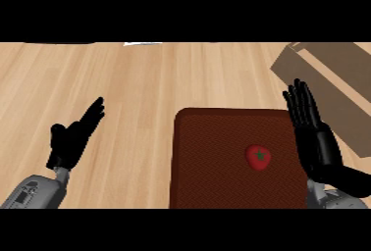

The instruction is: Pick the tomato from the tray and place it in the cardboard box

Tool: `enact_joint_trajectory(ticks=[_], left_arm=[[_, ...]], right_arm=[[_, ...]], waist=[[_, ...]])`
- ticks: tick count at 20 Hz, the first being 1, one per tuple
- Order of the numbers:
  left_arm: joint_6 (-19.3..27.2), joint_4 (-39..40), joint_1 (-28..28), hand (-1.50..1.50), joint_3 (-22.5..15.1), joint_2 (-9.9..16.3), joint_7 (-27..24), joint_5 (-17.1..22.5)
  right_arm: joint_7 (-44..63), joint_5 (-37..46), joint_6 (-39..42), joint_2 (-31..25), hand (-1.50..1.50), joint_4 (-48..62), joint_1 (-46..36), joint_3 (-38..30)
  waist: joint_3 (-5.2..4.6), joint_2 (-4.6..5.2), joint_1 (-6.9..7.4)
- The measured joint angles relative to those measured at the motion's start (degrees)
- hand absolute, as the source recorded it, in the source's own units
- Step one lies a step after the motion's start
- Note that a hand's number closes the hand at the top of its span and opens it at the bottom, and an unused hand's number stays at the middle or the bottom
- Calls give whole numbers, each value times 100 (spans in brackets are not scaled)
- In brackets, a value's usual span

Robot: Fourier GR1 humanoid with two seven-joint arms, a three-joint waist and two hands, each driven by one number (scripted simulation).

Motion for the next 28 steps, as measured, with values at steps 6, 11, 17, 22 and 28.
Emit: enact_joint_trajectory(ticks=[6, 11, 17, 22, 28], left_arm=[[1, -211, -11, 0, 520, 15, -2, 439], [-15, -602, 183, 0, 901, 66, 229, 893], [-25, -1035, 561, 0, 1158, 174, 411, 1101], [-4, -1146, 667, 0, 1222, 182, 493, 1134], [7, -1343, 734, 0, 1277, 216, 608, 1152]], right_arm=[[309, -737, 1684, -841, -150, 314, -389, 17], [-1086, -708, 2236, -1186, -150, 1176, -621, -680], [-2601, -596, 3524, -1840, -150, 1474, -583, -1006], [-2544, 510, 3657, -2776, -150, 1115, -666, -807], [-1823, 1962, 3513, -3461, -150, 419, -803, -256]], waist=[[193, -105, 290], [242, -126, 311], [248, -151, 200], [238, -170, 149], [229, -180, 132]])
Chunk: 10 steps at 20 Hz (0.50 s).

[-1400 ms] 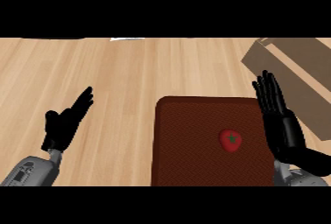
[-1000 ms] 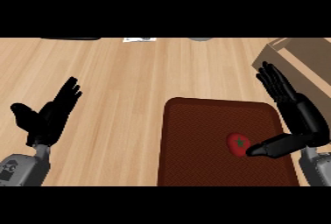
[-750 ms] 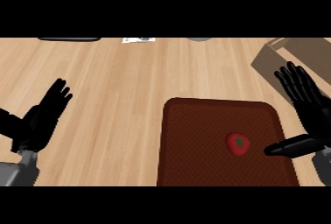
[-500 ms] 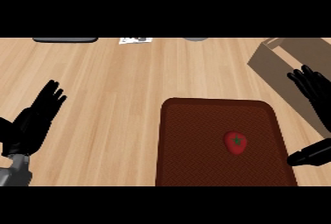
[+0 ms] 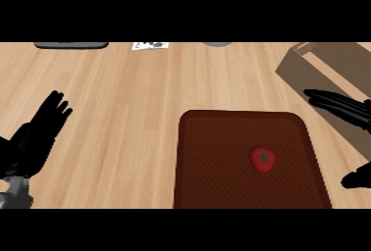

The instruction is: Pick the tomato from the tray and place it in the cardboard box

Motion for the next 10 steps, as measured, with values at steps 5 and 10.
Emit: enact_joint_trajectory(ticks=[5, 10], left_arm=[[21, -176, 84, 0, 58, -1, 114, -16], [-32, -297, 282, 0, 109, -87, 79, -95]], right_arm=[[1044, 669, 318, -116, -150, -538, -183, 524], [2133, 946, 821, 189, -150, -888, -316, 944]], waist=[[1, 9, 2], [3, 17, -3]])
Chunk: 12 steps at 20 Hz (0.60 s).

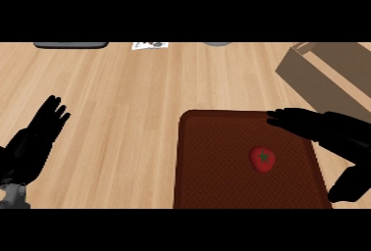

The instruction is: Pick the tomato from the tray and place it in the cardboard box

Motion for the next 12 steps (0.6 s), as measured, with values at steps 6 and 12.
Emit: enact_joint_trajectory(ticks=[6, 12], left_arm=[[-173, 8, 78, 0, 197, -118, -16, -102], [-203, -48, -83, 0, 353, -266, 258, -279]], right_arm=[[583, 308, 526, 443, -150, 119, -146, 89], [561, 866, 847, 737, -150, 309, -140, 62]], waist=[[4, 8, -14], [7, 11, -27]])
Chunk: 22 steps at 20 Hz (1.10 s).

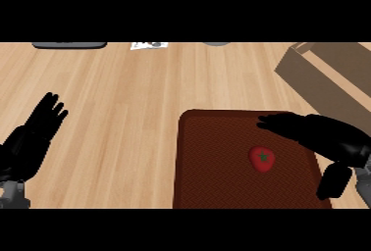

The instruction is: Pick the tomato from the tray and place it in the cardboard box

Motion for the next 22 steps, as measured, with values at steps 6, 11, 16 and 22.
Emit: enact_joint_trajectory(ticks=[6, 11, 16, 22], left_arm=[[-90, -127, -26, 0, 149, -193, 203, -211], [-170, -287, 11, 0, 296, -293, 375, -317], [-368, -260, 52, 0, 424, -427, 361, -447], [-415, -389, 194, 0, 438, -669, 334, -666]], right_arm=[[-483, 570, 63, 225, -150, 215, 153, -147], [-754, 817, 81, 462, -150, 201, 216, -315], [-978, 1265, -31, 739, -150, 260, 259, -322], [-818, 1760, 56, 1043, -150, 189, 283, -216]], waist=[[0, 0, -3], [0, -2, -6], [-1, -1, -4], [-1, -3, -2]])
